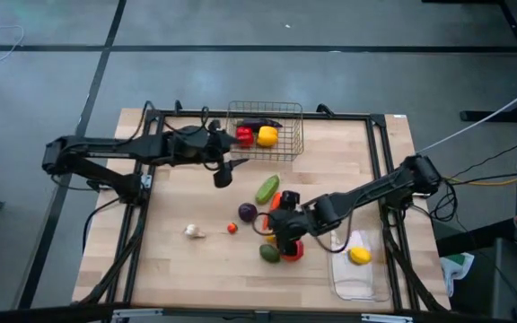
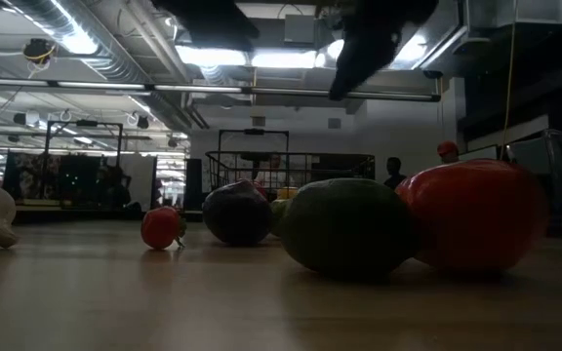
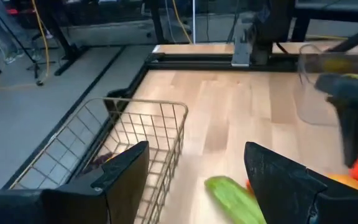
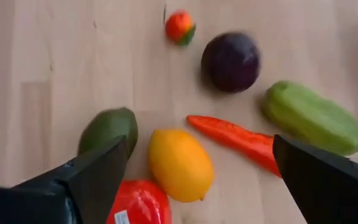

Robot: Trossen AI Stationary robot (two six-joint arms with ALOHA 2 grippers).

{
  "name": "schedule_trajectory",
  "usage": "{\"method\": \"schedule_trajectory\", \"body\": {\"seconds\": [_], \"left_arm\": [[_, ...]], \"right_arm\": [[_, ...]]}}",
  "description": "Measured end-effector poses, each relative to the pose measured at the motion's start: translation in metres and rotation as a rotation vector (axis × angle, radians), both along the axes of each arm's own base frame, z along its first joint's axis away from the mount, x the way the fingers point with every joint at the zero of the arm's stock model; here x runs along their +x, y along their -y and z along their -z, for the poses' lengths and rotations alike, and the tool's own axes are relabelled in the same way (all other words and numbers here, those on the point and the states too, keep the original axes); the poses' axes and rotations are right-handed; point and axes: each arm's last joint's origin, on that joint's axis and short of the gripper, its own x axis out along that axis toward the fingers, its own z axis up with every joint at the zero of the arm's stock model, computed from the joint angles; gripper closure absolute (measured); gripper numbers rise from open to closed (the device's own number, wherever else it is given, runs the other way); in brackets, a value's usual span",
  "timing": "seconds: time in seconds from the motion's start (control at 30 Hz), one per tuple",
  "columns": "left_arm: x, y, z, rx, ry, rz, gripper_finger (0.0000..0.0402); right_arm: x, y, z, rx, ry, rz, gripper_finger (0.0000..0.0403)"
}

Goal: Sort produce into baskets
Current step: Put the yellow lemon into the transparent bin

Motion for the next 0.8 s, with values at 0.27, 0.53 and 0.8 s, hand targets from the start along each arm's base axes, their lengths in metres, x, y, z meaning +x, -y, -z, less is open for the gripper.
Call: {"method": "schedule_trajectory", "body": {"seconds": [0.27,0.53,0.8], "left_arm": [[-0.031,0.008,-0.01,-0.111,-0.031,-0.035,0.0141],[-0.044,0.012,-0.004,-0.206,-0.113,-0.077,0.0141],[-0.046,0.018,0.003,-0.244,-0.162,-0.074,0.0141]], "right_arm": [[0.016,0.003,0.041,-0.005,-0.137,-0.05,0.0006],[0.027,0.015,0.066,0.052,-0.234,-0.067,0.0006],[0.03,0.013,0.086,0.043,-0.292,-0.096,0.002]]}}
